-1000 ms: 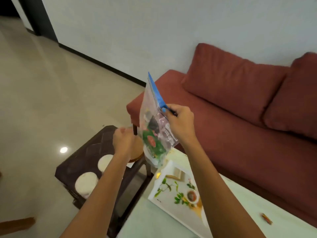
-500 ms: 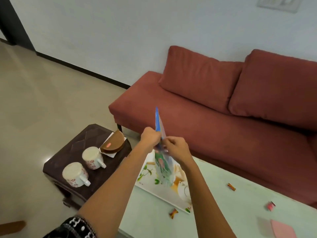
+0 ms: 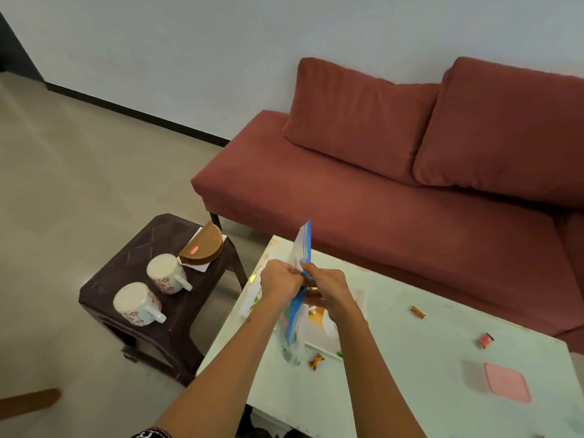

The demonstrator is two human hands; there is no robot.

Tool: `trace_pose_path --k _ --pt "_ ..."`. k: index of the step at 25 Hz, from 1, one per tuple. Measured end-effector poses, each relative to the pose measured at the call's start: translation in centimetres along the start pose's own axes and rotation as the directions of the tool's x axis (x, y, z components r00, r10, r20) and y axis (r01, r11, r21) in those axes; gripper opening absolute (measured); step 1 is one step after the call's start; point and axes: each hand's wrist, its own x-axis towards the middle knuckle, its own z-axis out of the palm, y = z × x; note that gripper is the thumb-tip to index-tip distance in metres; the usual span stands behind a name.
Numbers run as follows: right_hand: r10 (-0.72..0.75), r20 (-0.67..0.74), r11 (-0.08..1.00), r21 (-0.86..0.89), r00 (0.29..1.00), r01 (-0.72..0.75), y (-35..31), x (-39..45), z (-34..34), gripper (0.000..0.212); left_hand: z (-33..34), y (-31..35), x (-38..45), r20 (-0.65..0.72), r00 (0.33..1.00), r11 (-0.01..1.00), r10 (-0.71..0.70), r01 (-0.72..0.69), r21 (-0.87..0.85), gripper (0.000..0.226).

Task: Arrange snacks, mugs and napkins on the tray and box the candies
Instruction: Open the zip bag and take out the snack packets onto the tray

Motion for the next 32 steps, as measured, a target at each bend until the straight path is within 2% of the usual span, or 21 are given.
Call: trace_pose_path --k 4,7,10,13,17,21,23,25,27,29,32 --pt "0.004 -0.006 0.999 0.047 1.000 -0.004 0.3 0.3 0.0 0.017 -0.2 -0.2 -0.1 0.022 0.998 0.996 -0.066 0.068 -0.061 0.026" --pt "-0.013 0.049 0.994 0.110 0.999 0.007 0.4 0.7 -0.7 0.015 -0.7 -0.4 -0.3 0.122 0.990 0.978 -0.071 0.093 -0.187 0.030" --pt "-0.007 0.013 0.998 0.055 1.000 0.006 0.5 1.2 -1.5 0.017 -0.9 -0.5 -0.7 0.269 0.961 0.936 -0.060 0.148 -0.320 0.014" --pt "-0.011 -0.012 0.999 0.051 1.000 0.012 0.6 1.3 -1.6 0.014 -0.3 -0.6 -0.2 0.282 0.956 0.916 -0.086 0.187 -0.355 0.008" --pt "-0.088 0.013 0.996 -0.003 0.996 0.088 1.0 1.6 -1.7 0.015 1.3 -0.4 -0.3 0.215 0.975 0.994 0.052 -0.030 -0.106 0.014" --pt "-0.189 -0.049 0.973 -0.141 0.981 0.180 1.9 2.2 -1.6 0.019 2.9 0.0 -1.1 0.118 0.981 0.971 0.152 -0.171 0.169 0.016" --pt "-0.238 -0.078 0.953 -0.213 0.968 0.217 2.3 2.3 -1.7 0.017 3.4 0.0 -1.1 0.082 0.981 0.962 0.176 -0.189 0.198 0.017" --pt "-0.259 -0.013 0.940 -0.233 0.966 0.249 2.4 2.4 -2.2 0.014 3.6 -0.4 -1.0 0.082 0.982 0.964 0.171 -0.184 0.193 0.016" --pt "-0.283 0.046 0.903 -0.325 0.958 0.282 2.5 2.3 -2.4 0.021 3.8 -1.0 -0.8 0.105 0.982 0.969 0.154 -0.171 0.180 0.016" --pt "-0.351 0.012 0.820 -0.478 0.936 0.314 2.8 2.0 -1.9 0.021 4.1 -1.6 -0.9 0.100 0.984 0.967 0.145 -0.162 0.195 0.016" --pt "-0.406 -0.063 0.781 -0.542 0.912 0.310 3.4 1.6 -1.1 0.021 4.4 -2.0 -0.7 0.094 0.988 0.950 0.121 -0.143 0.277 0.021"
